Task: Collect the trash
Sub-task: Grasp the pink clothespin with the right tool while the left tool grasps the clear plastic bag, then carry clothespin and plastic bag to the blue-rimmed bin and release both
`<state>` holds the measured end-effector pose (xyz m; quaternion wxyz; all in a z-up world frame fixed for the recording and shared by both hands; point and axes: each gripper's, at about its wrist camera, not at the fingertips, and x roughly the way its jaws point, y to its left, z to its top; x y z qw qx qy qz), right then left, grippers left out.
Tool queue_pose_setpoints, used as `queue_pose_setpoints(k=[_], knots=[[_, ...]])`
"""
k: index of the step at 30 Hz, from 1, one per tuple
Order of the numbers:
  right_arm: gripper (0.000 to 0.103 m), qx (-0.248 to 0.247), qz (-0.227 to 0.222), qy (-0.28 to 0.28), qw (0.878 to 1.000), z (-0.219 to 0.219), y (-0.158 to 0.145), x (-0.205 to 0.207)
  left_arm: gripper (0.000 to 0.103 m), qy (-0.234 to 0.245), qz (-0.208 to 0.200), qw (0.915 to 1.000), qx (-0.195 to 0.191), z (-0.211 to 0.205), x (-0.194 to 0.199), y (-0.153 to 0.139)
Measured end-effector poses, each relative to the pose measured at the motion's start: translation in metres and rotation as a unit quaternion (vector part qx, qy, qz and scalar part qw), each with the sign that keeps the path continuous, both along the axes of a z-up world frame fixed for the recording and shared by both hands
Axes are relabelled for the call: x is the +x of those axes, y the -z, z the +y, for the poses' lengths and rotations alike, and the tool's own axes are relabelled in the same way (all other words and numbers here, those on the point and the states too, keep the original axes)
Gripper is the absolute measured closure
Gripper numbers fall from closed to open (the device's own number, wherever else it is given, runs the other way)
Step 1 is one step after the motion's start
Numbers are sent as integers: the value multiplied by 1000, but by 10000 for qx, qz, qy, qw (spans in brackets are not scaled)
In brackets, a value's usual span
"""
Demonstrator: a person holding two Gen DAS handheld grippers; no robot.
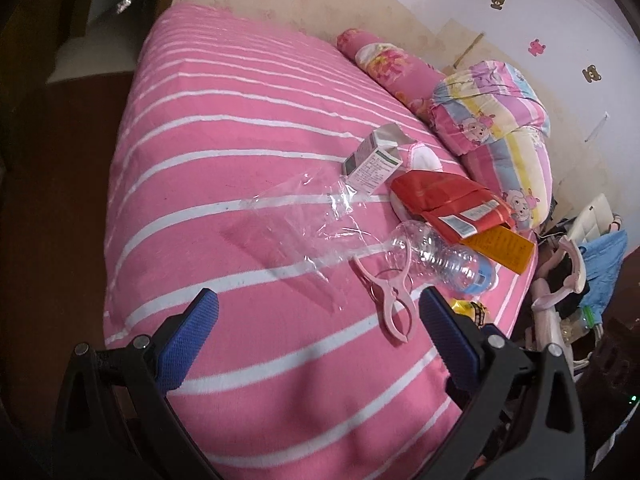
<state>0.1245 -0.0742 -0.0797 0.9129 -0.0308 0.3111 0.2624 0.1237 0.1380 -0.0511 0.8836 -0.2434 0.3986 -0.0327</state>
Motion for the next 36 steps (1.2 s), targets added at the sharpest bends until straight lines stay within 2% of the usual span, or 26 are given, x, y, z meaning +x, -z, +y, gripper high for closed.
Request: queue_pose_setpoints(k=[6, 11, 13, 21, 22, 24, 25, 27, 29, 31, 33, 34, 36], knots=[[31, -255, 236, -9, 9994, 15, 17, 27, 6, 162, 281, 9993, -197, 5, 33, 17], [33, -424, 407, 124, 9982, 21, 32, 47, 6, 183, 519, 9976, -424, 6, 58, 30], [37, -441, 518, 185, 9975, 22, 37, 56, 6, 173, 616, 9961, -600, 6, 69, 36], [60, -593, 751, 291, 9950, 22, 52, 76, 9, 212, 729, 9970, -169, -5, 91, 43], [63, -598, 748, 305, 9949, 22, 52, 77, 22, 209, 722, 9971, -86, -6, 92, 44], [65, -610, 754, 323, 9948, 20, 52, 79, 39, 196, 782, 9966, 168, -8, 94, 45], [72, -619, 749, 331, 9947, 19, 52, 79, 47, 172, 768, 9967, 191, -7, 94, 45], [76, -676, 710, 319, 9947, 19, 52, 77, 59, 169, 741, 9971, 87, -5, 93, 46], [77, -706, 661, 316, 9948, 19, 51, 75, 66, 185, 711, 9973, -48, -4, 92, 46], [89, -741, 596, 301, 9950, 21, 50, 71, 71, 183, 662, 9976, -126, -3, 88, 45], [90, -731, 512, 296, 9956, 23, 48, 64, 72, 177, 618, 9977, -195, -3, 84, 42], [90, -697, 487, 286, 9960, 23, 46, 62, 86, 189, 580, 9979, -228, -3, 82, 40], [90, -657, 425, 269, 9966, 21, 40, 64, 85, 225, 522, 9980, -291, -6, 76, 35]])
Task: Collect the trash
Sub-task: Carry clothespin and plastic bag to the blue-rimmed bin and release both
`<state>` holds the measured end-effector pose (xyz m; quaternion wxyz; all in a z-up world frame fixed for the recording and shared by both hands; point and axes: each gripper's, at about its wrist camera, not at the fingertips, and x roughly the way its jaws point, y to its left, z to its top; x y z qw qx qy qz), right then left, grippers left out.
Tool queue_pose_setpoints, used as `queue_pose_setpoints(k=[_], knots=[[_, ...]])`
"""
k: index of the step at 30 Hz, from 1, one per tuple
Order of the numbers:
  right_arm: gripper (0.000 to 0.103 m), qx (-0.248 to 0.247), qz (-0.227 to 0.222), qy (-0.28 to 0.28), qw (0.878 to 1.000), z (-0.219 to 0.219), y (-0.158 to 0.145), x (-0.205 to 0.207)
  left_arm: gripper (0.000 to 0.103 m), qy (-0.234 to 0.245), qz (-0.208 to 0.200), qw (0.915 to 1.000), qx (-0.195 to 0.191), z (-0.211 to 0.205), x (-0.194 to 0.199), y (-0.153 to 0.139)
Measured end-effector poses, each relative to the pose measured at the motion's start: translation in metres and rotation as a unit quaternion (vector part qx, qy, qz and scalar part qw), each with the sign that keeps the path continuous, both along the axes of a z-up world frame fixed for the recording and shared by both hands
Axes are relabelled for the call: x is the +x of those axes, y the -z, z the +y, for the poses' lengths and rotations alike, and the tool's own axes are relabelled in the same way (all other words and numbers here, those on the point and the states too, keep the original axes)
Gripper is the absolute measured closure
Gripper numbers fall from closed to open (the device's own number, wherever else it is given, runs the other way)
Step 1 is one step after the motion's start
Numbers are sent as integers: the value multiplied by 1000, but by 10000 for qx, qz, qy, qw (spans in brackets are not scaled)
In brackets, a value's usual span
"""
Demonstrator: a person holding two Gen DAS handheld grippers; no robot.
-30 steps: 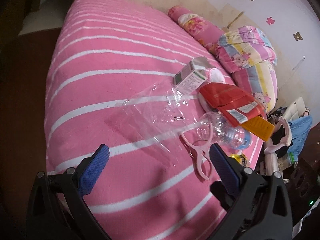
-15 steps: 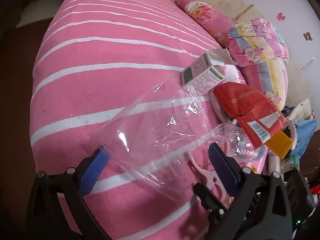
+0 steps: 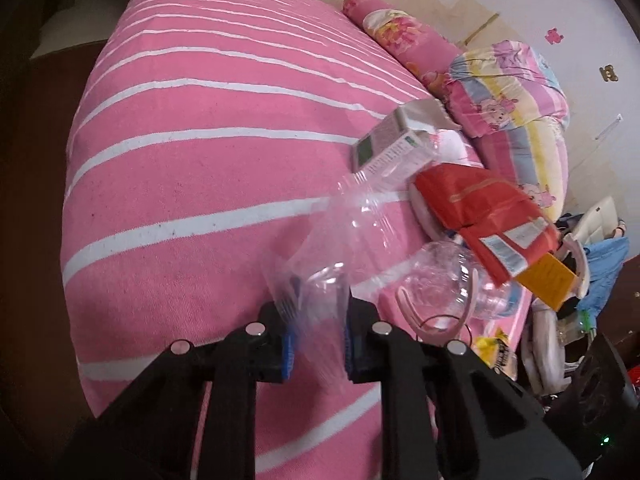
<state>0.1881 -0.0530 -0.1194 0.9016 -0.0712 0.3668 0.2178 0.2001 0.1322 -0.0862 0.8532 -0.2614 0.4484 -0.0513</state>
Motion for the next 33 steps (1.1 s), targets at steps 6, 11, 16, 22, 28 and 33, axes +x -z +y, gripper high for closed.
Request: queue_pose_setpoints(k=[6, 11, 16, 22, 28, 33], knots=[[90, 177, -156, -18, 9997, -1, -14, -13, 86, -40, -285, 9995, -108, -1, -26, -18], [90, 249, -341, -86, 9991, -5, -32, -32, 86, -102, -500, 9985, -193, -3, -49, -36], [90, 467, -537, -42, 9975, -18, -56, -61, 86, -143, -701, 9971, -256, -12, -81, -56], [90, 646, -722, 30, 9953, -38, -86, -105, 86, -22, -908, 9953, -324, -36, -124, -84], [90, 728, -710, 305, 9943, -67, -110, -143, 86, 107, -1017, 9933, -548, -62, -162, -104], [90, 789, -778, 567, 9922, -93, -123, -175, 86, 408, -1100, 9919, -491, -100, -179, -119]])
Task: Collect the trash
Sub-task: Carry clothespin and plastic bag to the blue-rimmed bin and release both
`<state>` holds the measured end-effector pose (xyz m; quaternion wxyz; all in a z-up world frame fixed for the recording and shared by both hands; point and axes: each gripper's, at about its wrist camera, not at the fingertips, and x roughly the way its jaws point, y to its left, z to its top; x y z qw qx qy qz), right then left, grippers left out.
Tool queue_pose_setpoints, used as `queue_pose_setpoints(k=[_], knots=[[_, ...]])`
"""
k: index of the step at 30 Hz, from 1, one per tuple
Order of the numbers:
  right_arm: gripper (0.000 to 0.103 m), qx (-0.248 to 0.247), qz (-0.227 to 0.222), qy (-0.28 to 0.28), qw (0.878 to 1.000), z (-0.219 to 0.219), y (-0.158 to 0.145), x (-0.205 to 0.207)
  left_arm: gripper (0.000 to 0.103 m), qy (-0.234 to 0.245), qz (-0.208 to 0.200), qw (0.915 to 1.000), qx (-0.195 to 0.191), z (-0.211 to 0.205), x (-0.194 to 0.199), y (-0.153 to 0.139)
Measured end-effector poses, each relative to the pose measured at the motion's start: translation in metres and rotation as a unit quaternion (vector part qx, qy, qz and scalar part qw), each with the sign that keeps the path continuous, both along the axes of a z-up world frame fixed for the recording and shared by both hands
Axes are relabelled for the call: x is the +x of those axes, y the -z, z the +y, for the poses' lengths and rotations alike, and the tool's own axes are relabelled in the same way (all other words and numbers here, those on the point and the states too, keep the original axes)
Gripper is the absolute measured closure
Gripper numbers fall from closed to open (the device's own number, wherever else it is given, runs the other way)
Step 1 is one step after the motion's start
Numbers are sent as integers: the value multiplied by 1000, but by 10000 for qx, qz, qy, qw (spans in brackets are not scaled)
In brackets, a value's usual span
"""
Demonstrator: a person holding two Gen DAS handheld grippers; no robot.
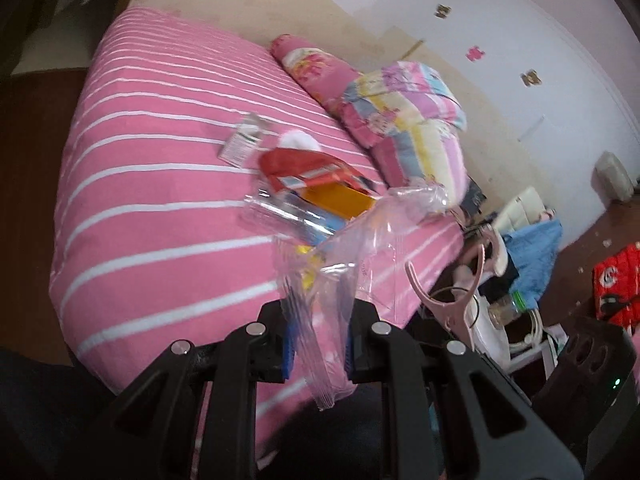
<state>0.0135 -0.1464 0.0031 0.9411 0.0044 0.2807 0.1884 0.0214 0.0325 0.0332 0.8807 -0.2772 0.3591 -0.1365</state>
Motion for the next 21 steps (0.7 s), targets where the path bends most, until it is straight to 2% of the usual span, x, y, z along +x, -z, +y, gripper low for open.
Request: queue_pose_setpoints(k=[6, 11, 15, 21], knots=[[90, 145, -139, 351, 9992, -43, -14, -30, 86, 436, -61, 9990, 9, -52, -9, -10], [90, 218, -187, 784, 9965, -92, -14, -50, 86, 891, 65, 9960, 20, -105, -11, -5], [90, 220, -101, 1254, 9918, -147, 0, -68, 86, 1344, 312, 9904, 20, -156, -12, 12], [90, 266, 234, 2025, 9786, -228, 36, -93, 86, 2034, 736, 9762, 137, -231, -8, 45]])
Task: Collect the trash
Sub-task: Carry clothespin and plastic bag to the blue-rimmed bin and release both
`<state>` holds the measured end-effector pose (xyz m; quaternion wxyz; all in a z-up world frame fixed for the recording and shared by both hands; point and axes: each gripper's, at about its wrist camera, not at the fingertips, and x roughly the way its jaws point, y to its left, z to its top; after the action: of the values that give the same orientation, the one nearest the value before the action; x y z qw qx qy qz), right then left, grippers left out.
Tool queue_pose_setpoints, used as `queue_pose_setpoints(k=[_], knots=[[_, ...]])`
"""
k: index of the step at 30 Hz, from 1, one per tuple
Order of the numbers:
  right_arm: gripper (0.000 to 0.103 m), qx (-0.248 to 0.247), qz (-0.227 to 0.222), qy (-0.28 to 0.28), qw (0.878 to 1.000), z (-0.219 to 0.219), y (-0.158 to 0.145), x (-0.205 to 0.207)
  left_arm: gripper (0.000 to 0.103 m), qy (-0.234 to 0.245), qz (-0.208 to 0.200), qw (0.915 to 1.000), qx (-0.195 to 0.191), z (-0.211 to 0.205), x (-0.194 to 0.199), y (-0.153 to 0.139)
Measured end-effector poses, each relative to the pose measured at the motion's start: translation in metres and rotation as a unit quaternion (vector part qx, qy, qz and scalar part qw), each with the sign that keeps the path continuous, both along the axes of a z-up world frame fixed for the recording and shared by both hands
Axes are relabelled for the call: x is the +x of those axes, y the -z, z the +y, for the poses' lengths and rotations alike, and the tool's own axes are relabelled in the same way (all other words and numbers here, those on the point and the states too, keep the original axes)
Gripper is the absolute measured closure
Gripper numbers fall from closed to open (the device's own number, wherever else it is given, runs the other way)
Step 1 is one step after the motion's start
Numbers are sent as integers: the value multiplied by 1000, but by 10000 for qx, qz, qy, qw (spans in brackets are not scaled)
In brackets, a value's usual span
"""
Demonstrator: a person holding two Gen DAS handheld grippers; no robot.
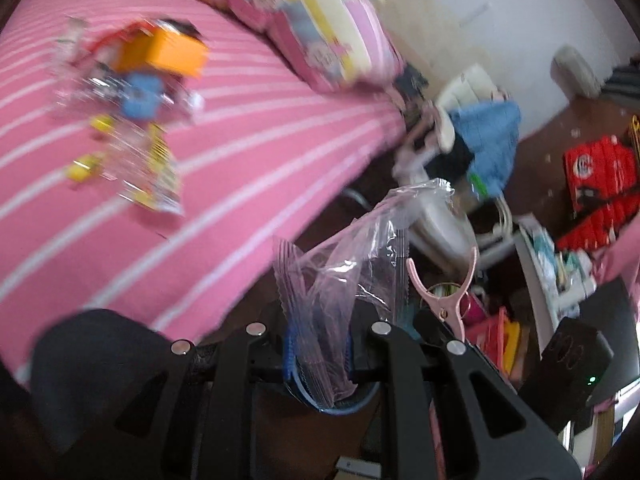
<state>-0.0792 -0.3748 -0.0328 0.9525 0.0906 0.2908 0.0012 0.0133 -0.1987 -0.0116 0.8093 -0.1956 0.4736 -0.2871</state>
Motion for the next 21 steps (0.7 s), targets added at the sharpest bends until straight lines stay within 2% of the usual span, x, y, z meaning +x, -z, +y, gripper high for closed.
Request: queue_pose_setpoints(k=[4, 10, 13, 21], knots=[[90, 81, 232, 467, 9986, -46, 26, -17, 86, 468, 310, 9983, 143, -51, 5, 28], [90, 210, 643, 1101, 9916, -105, 68, -38, 86, 1147, 756, 9887, 605, -130, 8, 75], [90, 277, 914, 1378, 9858, -130, 92, -41, 86, 1463, 998, 9799, 919, -166, 10, 106], [90, 516, 1630, 1897, 9668, -178, 154, -35, 86, 2047, 1752, 9542, 1299, -233, 16, 188]])
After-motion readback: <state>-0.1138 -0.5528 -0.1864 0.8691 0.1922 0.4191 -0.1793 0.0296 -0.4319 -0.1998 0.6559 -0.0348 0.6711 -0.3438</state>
